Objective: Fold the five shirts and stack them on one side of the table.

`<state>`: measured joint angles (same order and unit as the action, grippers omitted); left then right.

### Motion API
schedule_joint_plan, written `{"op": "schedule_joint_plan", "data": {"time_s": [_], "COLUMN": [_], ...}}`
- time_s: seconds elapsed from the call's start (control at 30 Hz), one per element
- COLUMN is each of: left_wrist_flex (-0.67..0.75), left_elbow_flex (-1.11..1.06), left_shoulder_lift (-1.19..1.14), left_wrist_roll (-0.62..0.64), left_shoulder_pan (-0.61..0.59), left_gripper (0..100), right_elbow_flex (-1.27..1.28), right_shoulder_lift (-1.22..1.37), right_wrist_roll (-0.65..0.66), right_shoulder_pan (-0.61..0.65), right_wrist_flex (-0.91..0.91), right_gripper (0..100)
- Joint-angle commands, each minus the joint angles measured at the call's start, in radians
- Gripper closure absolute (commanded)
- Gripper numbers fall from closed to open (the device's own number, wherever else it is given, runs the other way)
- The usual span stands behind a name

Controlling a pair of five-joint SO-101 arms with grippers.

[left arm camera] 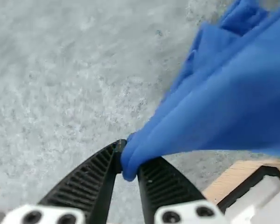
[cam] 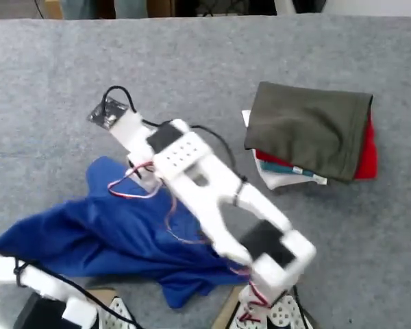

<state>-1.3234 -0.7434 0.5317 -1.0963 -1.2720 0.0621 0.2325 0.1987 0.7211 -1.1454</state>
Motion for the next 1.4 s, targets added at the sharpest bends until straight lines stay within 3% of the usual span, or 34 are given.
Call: {"op": "schedule_joint_plan", "data": {"time_s": [0.0, 0.23, 0.47, 0.7, 0.83, 1.07, 1.37], "left_wrist_flex": [-0.014, -0.178, -0.193, -0.195, -0.193, -0.186, -0.193], "left_elbow_flex": [0.091, 0.289, 0.446, 0.44, 0.4, 0.358, 0.323], "left_shoulder_lift": [0.031, 0.031, 0.021, 0.021, 0.029, 0.021, 0.031], "left_wrist_roll": [-0.058, -0.316, -0.468, -0.474, -0.476, -0.476, -0.47], "left_shoulder_pan": [-0.101, -0.318, -0.45, -0.458, -0.453, -0.453, -0.452], "left_gripper": [97, 97, 97, 97, 97, 97, 97], "right_elbow_flex": [-0.16, -0.378, -0.512, -0.789, -0.937, -1.043, -1.296], "right_shoulder_lift": [0.134, 0.32, 0.403, 0.407, 0.423, 0.578, 0.811], "right_wrist_roll": [-0.112, -0.161, -0.147, -0.009, -0.021, -0.109, -0.252], "right_shoulder_pan": [0.028, 0.16, 0.236, 0.189, 0.157, 0.187, 0.198], "right_wrist_flex": [0.051, -0.143, -0.322, -0.554, -0.552, -0.433, -0.485], "right_gripper": [73.7, 73.7, 73.7, 73.7, 73.7, 73.7, 73.7]}}
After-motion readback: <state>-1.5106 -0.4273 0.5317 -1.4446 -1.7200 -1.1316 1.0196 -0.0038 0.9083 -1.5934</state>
